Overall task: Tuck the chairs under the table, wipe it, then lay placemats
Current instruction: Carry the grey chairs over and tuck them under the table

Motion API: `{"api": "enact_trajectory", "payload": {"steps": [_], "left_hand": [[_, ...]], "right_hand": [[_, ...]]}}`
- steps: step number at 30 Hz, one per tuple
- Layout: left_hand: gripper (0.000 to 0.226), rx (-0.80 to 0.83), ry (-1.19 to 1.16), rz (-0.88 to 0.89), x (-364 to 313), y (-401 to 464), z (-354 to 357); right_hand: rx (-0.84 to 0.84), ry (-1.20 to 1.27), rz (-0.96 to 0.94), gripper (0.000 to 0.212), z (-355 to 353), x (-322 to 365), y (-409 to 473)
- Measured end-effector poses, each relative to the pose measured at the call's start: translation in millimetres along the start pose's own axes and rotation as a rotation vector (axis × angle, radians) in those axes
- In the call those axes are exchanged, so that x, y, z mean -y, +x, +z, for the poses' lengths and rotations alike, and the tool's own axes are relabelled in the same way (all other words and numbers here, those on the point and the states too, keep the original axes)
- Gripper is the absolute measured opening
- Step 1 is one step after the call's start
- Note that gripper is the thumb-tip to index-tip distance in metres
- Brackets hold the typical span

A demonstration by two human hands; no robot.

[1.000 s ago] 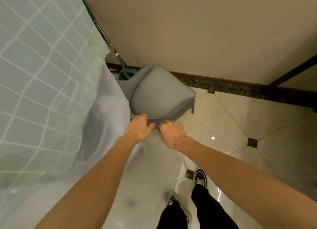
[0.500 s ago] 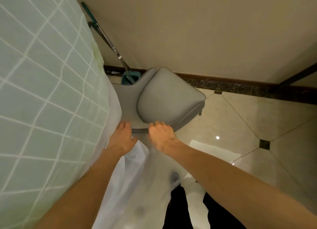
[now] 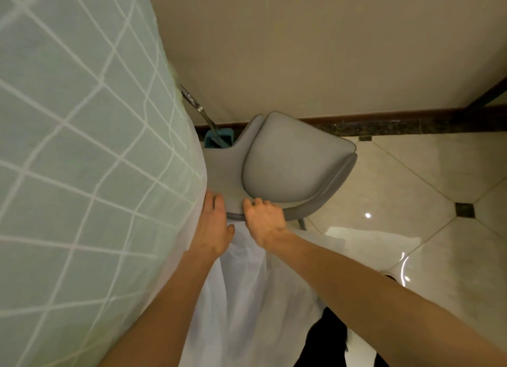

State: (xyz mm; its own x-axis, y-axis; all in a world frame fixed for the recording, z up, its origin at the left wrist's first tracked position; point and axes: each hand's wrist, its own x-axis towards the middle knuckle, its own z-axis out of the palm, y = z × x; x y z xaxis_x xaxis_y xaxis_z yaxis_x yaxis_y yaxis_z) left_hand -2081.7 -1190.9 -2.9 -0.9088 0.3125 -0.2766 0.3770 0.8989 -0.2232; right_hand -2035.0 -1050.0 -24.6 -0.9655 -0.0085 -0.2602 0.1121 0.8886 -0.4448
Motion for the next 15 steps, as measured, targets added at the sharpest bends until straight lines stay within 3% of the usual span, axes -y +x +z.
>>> {"api": "enact_trajectory", "payload": {"steps": [6,11,15], "left_hand": [[0.075,-0.041,-0.013,0.023,28,11,-2],[0.069,-0.113,-0.031,0.020,37,18,-9],[0.063,-0.119,0.079,0.078,6,9,-14]], "right_hand": [[0.008,-0.140,-0.109,0.027,-6,-3,-7],[0.035,-0.220,-0.044,0.028,-25,-49,-42],[0.063,-0.286,0.051,0.029,-49,-109,-77]]}}
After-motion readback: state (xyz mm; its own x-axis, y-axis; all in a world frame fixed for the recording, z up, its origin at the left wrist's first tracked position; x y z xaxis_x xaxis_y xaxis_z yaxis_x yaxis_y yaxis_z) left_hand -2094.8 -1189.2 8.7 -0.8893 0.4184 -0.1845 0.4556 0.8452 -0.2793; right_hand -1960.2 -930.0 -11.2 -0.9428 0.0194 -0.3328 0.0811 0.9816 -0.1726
